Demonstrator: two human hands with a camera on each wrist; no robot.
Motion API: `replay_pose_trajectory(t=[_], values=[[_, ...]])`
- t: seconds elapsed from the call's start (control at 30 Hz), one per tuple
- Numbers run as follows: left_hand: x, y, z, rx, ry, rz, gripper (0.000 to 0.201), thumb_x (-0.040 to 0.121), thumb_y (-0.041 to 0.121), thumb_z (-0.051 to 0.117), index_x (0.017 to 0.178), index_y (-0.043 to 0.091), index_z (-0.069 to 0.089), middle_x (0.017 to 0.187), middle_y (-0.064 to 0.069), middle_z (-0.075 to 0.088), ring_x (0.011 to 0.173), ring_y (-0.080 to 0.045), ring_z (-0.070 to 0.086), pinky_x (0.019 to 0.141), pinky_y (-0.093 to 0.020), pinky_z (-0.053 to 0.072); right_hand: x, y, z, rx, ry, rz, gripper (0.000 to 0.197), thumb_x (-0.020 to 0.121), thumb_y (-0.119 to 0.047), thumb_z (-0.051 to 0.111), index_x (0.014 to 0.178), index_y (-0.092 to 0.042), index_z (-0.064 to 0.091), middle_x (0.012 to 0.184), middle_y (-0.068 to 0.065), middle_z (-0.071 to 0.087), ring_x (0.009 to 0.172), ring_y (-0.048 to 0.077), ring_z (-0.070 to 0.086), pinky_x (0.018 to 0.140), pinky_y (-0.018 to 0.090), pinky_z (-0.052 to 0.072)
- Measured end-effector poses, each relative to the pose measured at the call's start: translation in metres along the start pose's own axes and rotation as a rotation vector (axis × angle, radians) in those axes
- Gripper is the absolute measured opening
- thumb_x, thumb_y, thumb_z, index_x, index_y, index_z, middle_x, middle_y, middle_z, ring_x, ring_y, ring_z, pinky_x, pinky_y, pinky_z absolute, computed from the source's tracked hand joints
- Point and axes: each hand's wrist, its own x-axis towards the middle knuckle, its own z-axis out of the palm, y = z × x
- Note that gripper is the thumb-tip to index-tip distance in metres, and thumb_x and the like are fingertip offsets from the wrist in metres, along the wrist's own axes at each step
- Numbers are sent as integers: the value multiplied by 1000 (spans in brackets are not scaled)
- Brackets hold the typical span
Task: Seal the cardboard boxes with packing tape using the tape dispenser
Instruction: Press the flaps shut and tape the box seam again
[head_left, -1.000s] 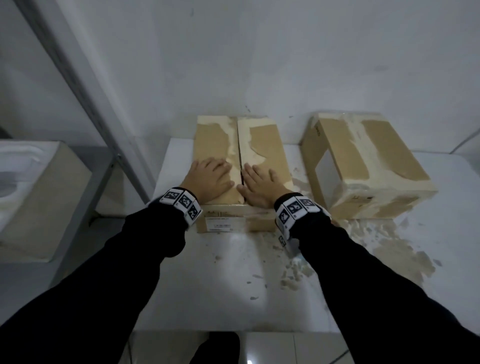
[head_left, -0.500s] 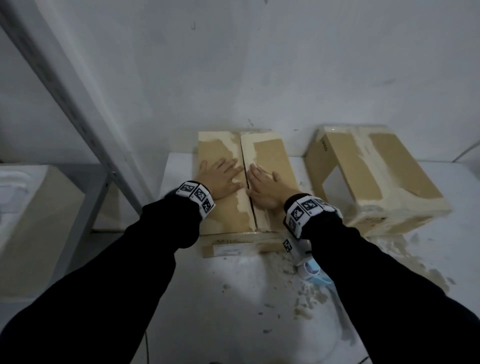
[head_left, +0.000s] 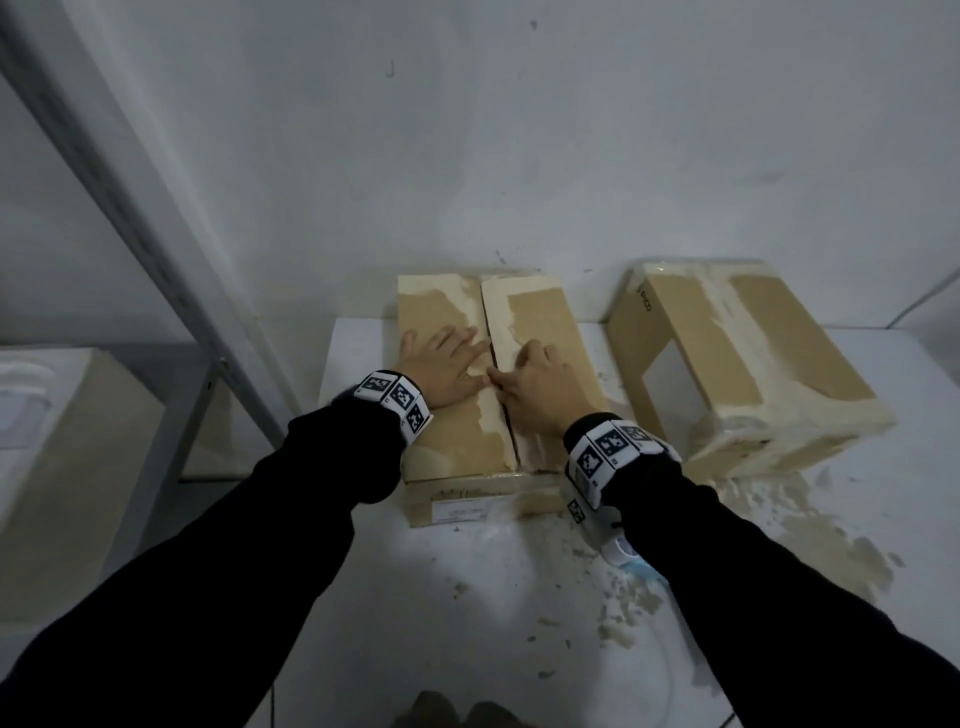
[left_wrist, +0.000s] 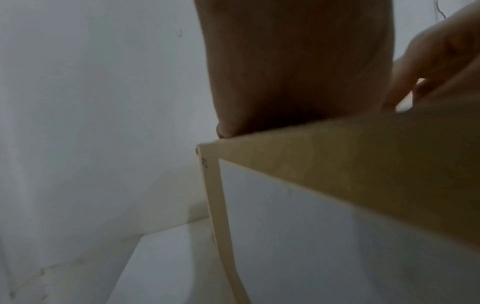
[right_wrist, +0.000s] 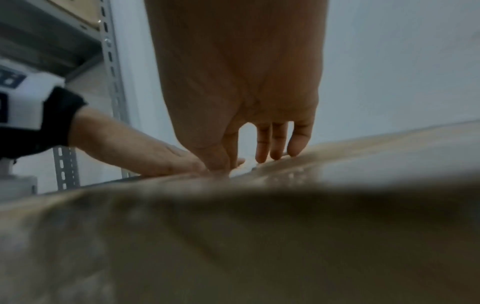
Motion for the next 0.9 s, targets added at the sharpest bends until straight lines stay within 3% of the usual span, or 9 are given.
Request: replay_pose_trajectory(t=[0.13, 0.23, 0.33, 0.43, 0.5, 0.57, 0.63, 0.77, 0.9], values=[[-2, 0, -5, -6, -48, -1, 61, 95, 57, 23, 149, 35, 3, 158, 11, -9, 146, -15, -9, 113, -57, -4, -8, -1, 3, -87, -165, -94, 51, 104, -29, 27, 152, -19, 18, 163, 5, 2, 149, 25, 3, 116, 50, 13], [-2, 1, -5, 9, -55, -6, 59, 96, 54, 23, 149, 35, 3, 158, 11, -10, 146, -15, -9, 113, -57, -3, -11, 0, -3, -112, -315, -157, 54, 105, -24, 21, 155, -13, 4, 163, 6, -7, 150, 22, -6, 117, 51, 2], [0, 3, -3, 19, -64, -18, 58, 97, 52, 22, 149, 35, 1, 158, 11, -12, 146, -15, -11, 113, -58, -4, -20, -1, -6, -81, -403, -228, 54, 104, -20, 23, 154, -10, 5, 162, 7, -7, 150, 22, -6, 118, 51, -1], [0, 3, -4, 22, -79, -21, 58, 97, 52, 21, 149, 35, 0, 157, 11, -13, 145, -15, -13, 113, -58, -5, -22, 2, -15, 23, -443, -243, 52, 102, -19, 30, 153, -11, 20, 163, 6, 4, 150, 21, 5, 119, 45, 4], [1, 3, -4, 20, -85, -28, 59, 97, 53, 20, 149, 35, -1, 157, 11, -14, 145, -14, -13, 113, -58, -5, -17, 3, -29, 260, -358, -139, 46, 99, -14, 35, 145, -12, 42, 156, 8, 31, 143, 25, 29, 117, 37, 20], [2, 4, -3, 18, -85, -28, 60, 97, 53, 20, 149, 34, -2, 157, 11, -14, 145, -14, -14, 113, -58, -5, -5, 2, -44, 374, -228, -62, 43, 98, -10, 36, 139, -11, 50, 146, 13, 47, 134, 28, 42, 108, 30, 30], [1, 5, -4, 3, -76, -25, 60, 97, 50, 23, 149, 33, 0, 158, 10, -11, 146, -14, -12, 113, -58, -5, 13, -1, -55, 348, -166, -29, 45, 99, -12, 37, 143, -10, 43, 149, 15, 42, 136, 28, 39, 105, 26, 30], [0, 1, -14, -76, 15, -6, 60, 95, 49, 33, 148, 31, 12, 157, 7, 6, 144, -17, 8, 114, -54, 6, 51, -7, -67, 211, -273, -3, 57, 101, -14, 33, 153, -4, 12, 162, 14, 9, 148, 27, 15, 113, 29, 18], [5, -8, -29, -127, 129, 3, 63, 93, 52, 37, 148, 30, 16, 155, 4, 12, 141, -20, 20, 112, -51, 14, 86, -4, -59, 118, -328, 27, 55, 102, -14, 27, 151, 1, 6, 162, 15, 3, 148, 31, 11, 118, 40, 17]])
